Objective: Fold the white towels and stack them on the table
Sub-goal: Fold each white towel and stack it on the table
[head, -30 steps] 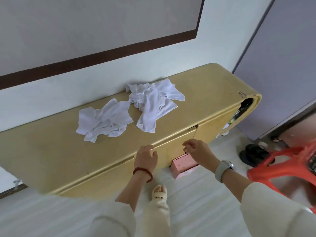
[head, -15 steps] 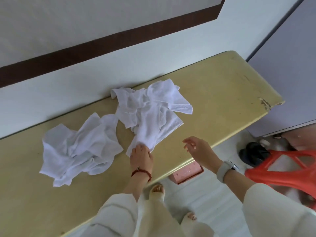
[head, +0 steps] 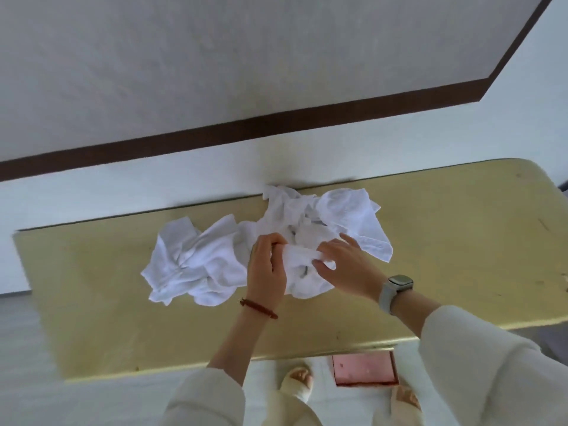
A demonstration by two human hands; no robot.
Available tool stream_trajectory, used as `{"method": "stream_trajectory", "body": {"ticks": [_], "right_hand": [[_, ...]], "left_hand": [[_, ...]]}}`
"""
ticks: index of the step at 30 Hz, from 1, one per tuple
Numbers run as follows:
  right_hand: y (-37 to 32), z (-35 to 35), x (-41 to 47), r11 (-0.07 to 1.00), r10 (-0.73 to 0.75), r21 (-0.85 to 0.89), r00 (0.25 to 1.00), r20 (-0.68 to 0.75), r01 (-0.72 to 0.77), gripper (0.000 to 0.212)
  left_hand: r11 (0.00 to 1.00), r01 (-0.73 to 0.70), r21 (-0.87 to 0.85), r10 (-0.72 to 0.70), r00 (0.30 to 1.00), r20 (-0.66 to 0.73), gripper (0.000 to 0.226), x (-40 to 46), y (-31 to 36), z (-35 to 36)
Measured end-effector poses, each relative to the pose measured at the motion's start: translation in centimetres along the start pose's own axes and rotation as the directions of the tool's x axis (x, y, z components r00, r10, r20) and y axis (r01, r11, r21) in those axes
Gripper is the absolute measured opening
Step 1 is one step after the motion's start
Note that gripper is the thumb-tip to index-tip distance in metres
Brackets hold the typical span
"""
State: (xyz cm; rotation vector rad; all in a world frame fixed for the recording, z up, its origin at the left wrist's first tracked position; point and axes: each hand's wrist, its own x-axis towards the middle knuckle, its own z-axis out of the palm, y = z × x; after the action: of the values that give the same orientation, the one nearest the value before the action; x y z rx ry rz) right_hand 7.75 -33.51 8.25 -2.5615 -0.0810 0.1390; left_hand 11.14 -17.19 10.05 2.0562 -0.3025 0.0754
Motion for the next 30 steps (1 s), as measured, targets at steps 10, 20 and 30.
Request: {"method": "stream_trajectory", "body": {"ticks": [10,20,30], "right_hand": [[11.9,-18.7,-8.3,1.000,0.016,-0.001,0.961,-0.278,-0.017,0.012],[22.1,-30.4,-12.1,0.934,0.195,-0.118,0.759,-0.622,-0.337,0.020],[26.0,-25.5,-17.5,0.958,0.111,-0.120,0.722,-0.683,-0.260,0.009]], "left_hand": [[0.999,-0.036,-0.012,0.035,0.998,-0.049,0.019,-0.4,15.7,9.5],[0.948,-0.267,0.172,0.255,0.963,0.091,0.015,6.5,24.3,19.2],[0.954,-0.260,0.151,0.248,0.964,0.094,0.010,1.6,19.8,22.5]]}}
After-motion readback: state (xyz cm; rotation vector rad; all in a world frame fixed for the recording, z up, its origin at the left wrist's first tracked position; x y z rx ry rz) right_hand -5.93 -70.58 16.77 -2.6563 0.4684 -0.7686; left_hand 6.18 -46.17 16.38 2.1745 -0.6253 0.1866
